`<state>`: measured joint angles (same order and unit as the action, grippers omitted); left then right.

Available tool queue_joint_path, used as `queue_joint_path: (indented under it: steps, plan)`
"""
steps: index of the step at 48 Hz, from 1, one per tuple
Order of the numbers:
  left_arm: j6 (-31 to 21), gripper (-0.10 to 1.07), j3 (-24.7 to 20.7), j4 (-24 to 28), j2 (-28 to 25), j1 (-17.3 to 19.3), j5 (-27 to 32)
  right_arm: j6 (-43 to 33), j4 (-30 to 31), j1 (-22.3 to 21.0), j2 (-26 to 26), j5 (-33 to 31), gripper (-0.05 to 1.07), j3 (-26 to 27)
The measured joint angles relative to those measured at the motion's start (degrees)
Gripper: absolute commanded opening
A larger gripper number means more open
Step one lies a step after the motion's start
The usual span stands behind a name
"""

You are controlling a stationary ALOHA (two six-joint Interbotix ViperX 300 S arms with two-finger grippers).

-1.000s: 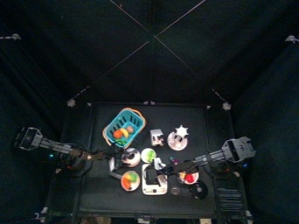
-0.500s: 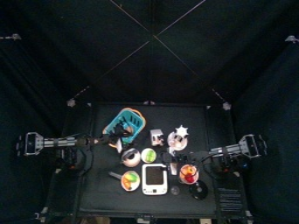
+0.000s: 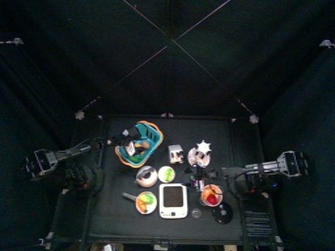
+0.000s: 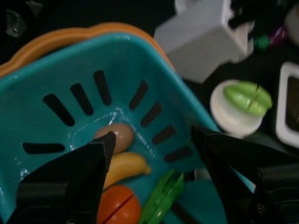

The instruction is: Grab banana

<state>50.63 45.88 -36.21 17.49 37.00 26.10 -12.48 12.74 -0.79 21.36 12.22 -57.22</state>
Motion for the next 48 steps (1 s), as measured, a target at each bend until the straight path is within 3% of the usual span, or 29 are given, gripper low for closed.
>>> queue_joint_path:
  steps: [8,17,30,48]
  plan:
    - [-0.09,1.01,-0.53,13.62,-2.29,0.09,1.49,-0.09,-0.09,0.00,0.00,0.00,0.90,-0.09]
    - [0.00,1.01,-0.70,20.92,-6.24,0.18,0.62,-0.09,-0.18,0.09,0.00,0.00,0.90,-0.09]
    - [0.00,1.01,-1.93,23.38,-13.18,0.09,-0.88,-0.09,-0.18,0.00,0.00,-0.18,0.90,0.00]
    - [0.00,0.96,-3.16,23.03,-18.11,0.00,-0.70,-0.09,-0.79,0.18,-0.79,-0.18,0.90,-0.09]
